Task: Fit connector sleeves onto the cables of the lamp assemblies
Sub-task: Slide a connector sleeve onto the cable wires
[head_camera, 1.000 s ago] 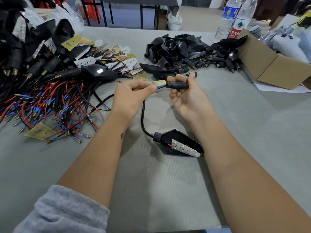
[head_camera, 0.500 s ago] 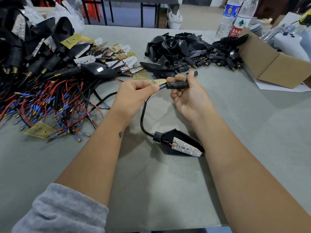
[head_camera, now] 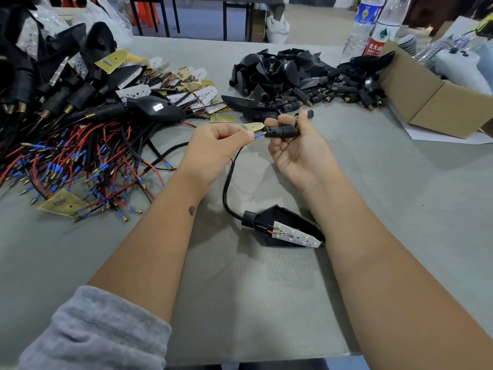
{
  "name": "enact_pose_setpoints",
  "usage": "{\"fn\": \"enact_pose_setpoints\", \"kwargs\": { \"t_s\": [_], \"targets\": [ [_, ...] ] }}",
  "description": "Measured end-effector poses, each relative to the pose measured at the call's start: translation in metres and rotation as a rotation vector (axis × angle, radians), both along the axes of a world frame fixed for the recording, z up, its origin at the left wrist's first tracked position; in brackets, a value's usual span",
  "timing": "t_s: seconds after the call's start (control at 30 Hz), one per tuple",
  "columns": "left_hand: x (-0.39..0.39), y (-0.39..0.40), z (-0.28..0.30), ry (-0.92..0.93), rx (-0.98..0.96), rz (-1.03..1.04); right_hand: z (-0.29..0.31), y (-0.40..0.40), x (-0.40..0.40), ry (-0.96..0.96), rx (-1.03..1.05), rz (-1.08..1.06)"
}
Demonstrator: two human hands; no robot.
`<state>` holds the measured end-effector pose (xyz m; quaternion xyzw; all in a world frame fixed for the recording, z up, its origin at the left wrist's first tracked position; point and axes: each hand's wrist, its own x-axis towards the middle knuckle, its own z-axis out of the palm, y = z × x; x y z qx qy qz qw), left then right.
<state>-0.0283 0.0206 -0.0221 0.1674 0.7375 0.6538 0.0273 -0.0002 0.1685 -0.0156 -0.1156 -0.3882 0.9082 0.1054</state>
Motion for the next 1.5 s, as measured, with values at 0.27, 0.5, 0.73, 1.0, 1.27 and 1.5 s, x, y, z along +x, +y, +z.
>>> {"fn": "enact_pose_setpoints", "kwargs": {
  "t_s": [0.27, 0.5, 0.73, 1.0, 1.27, 1.5],
  "targets": [
    [-0.001, 0.001, -0.001, 0.018, 0.085, 0.085, 0.002, -0.002, 0.002, -0.001, 0.058, 0.027],
    [-0.002, 0.001, -0.002, 0.014, 0.141, 0.040, 0.003, -0.002, 0.004, 0.016, 0.155, 0.016],
    [-0.001, 0.003, -0.004, 0.050, 0.139, 0.003, 0.004, -0.008, 0.006, 0.000, 0.274, 0.098],
    [0.000, 0.004, -0.001, 0.024, 0.106, 0.137, 0.005, -0.007, 0.009, 0.083, 0.129, 0.135],
    [0.002, 0.001, -0.002, 0.043, 0.046, 0.101, 0.001, -0.011, 0.008, 0.071, 0.287, 0.104],
    [0.000, 0.005, -0.001, -0.034, 0.106, 0.155, 0.002, -0.009, 0.007, 0.055, 0.200, 0.039]
  ]
}}
